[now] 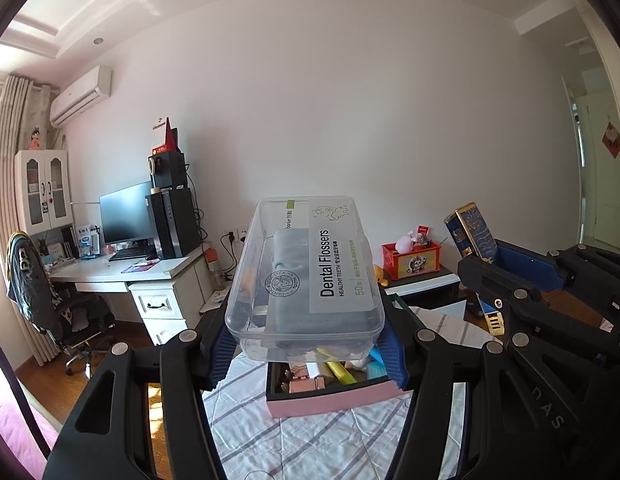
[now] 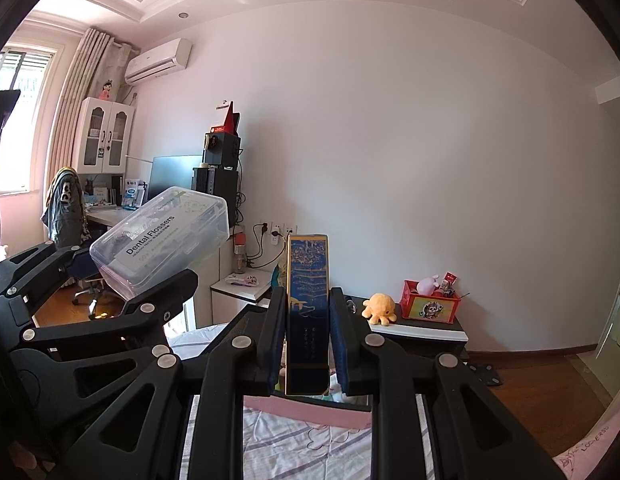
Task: Organize rigid objects
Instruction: 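Carry the flossers case and blue box over the pink box and release both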
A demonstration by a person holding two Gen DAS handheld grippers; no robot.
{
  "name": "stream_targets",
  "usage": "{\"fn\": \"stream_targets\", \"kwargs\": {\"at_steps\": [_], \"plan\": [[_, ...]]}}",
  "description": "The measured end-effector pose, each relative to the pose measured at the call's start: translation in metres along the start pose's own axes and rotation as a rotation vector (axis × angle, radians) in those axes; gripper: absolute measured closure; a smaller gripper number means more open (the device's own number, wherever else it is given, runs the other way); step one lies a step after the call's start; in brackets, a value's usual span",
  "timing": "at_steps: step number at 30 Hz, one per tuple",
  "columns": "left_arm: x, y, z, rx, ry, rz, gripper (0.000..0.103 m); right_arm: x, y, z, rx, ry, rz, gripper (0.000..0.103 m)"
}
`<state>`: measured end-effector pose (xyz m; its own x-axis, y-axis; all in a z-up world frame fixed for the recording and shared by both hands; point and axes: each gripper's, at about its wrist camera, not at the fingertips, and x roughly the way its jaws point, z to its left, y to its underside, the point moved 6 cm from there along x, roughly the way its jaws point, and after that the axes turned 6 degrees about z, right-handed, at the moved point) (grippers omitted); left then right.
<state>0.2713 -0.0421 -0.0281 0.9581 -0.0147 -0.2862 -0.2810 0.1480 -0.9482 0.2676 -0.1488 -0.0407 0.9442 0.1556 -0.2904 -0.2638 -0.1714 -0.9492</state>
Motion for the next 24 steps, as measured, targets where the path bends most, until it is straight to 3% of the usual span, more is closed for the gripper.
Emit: {"fn": "stream_targets", "kwargs": {"at_steps": [6, 11, 19, 24], "plan": [[0.083, -0.008, -0.005, 0.028, -0.014, 0.045, 0.042, 0.076, -0.006, -0.017, -0.010, 0.000, 0.051, 0.082], [0.152, 0.003, -0.010, 0.045, -0.013, 0.120, 0.042, 0.143, 0.005, -0.027, -0.002, -0.017, 0.124, 0.082], [0.245, 0.051, -0.011, 0.044, 0.001, 0.304, 0.042, 0.238, 0.059, -0.032, 0.044, -0.080, 0.326, 0.082], [0.278, 0.078, -0.013, 0.029, 0.023, 0.392, 0.042, 0.268, 0.089, -0.036, 0.066, -0.099, 0.408, 0.082]]}}
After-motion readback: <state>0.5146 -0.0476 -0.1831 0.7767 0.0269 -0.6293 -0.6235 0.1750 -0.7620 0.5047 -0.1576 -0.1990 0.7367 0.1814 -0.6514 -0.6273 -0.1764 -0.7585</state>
